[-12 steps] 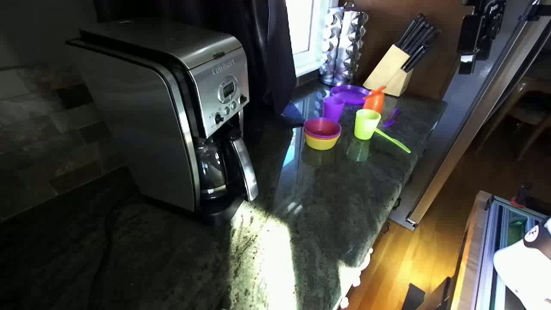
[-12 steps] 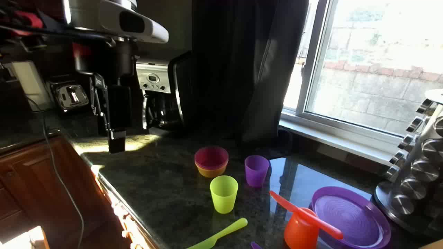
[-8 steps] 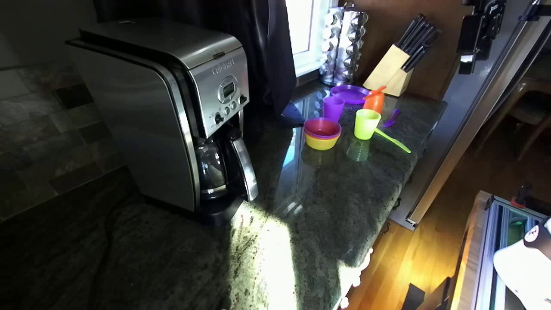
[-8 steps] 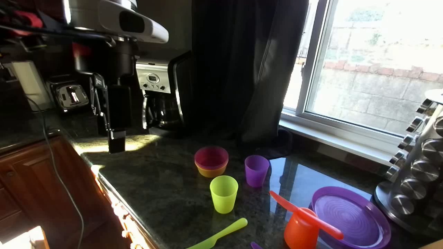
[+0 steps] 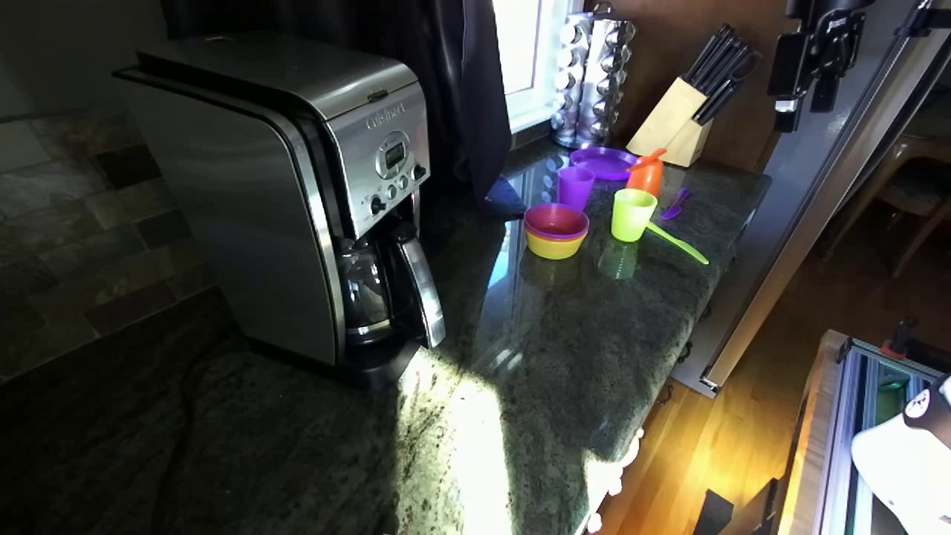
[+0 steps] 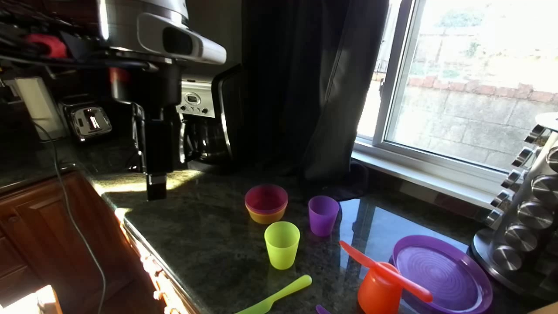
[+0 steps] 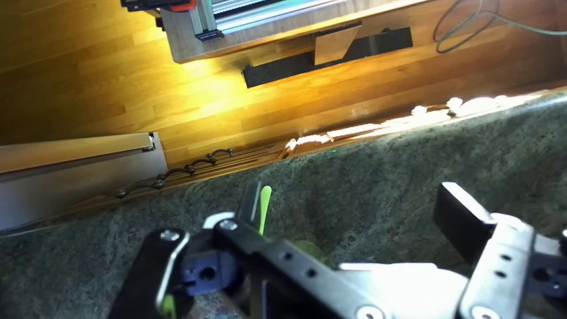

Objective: Place the yellow cup upside down then put the yellow cup on top of the yellow cup.

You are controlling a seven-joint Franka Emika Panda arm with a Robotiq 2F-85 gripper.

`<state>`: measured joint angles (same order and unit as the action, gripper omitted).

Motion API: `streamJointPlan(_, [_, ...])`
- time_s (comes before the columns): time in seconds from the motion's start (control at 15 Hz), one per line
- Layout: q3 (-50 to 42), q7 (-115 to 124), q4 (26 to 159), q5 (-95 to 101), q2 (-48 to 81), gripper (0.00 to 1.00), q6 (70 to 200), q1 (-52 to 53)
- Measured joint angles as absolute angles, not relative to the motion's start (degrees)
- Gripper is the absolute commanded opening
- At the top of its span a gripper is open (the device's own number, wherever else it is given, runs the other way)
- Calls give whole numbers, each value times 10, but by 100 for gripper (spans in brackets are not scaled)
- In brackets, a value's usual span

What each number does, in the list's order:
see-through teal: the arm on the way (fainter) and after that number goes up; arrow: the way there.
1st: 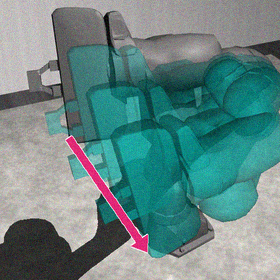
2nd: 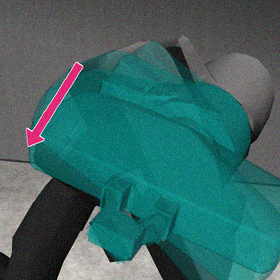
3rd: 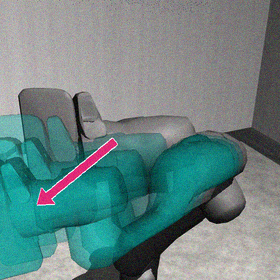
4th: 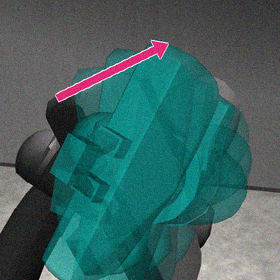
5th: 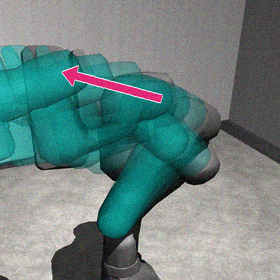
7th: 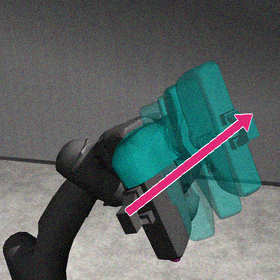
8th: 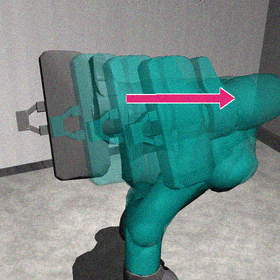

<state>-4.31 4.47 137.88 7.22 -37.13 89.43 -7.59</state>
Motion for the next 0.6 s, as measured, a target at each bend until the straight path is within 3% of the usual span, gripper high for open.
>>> streamJointPlan(0.6, [-114, 106, 1364, -29, -245, 100, 1060, -123])
